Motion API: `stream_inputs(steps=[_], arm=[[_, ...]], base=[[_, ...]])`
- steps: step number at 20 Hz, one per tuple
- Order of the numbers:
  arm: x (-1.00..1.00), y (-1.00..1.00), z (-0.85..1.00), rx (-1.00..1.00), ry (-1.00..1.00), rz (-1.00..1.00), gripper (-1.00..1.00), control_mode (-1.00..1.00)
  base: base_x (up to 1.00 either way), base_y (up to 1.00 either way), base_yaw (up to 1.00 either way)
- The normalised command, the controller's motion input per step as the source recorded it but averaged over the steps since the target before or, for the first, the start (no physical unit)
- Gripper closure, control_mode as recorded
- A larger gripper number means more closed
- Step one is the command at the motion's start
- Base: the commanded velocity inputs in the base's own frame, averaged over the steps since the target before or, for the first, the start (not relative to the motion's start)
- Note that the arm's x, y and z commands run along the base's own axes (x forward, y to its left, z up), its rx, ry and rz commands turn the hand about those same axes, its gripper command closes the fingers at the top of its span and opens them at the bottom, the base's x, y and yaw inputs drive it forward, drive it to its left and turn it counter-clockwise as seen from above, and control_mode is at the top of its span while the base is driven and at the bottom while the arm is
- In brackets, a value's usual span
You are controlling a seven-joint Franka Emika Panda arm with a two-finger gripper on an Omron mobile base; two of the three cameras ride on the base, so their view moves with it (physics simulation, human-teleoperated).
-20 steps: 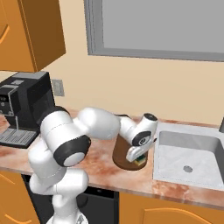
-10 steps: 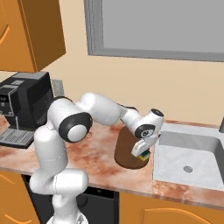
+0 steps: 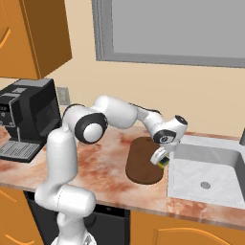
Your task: Pick up the sponge from the counter and clean the cutting board by briefly scrubbing or pressing down on the cutting board. Once finished, release the sponge.
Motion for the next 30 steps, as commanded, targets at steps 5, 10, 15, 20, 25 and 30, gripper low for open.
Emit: stream_inputs(steps=[5,10,15,20,25,30], arm=[[0.69,0.32,-0.12,0.07,-0.08,0.02,1.00,-1.00],[0.69,0.37,-0.11,0.05,-0.04,0.00,1.00,-1.00],[0.49,0.61,-0.01,0.00,-0.01,0.00,1.00,-1.00],[0.43,0.66,0.00,0.00,0.00,0.00,1.00,-1.00],[0.11,0.60,-0.01,-0.09,-0.02,0.00,1.00,-1.00],[0.00,0.51,-0.17,-0.21,0.00,0.04,1.00,-1.00]], base=[[0.00,0.00,0.00],[0.00,0.00,0.00],[0.00,0.00,0.00],[0.00,0.00,0.00],[0.00,0.00,0.00],[0.00,0.00,0.00]])
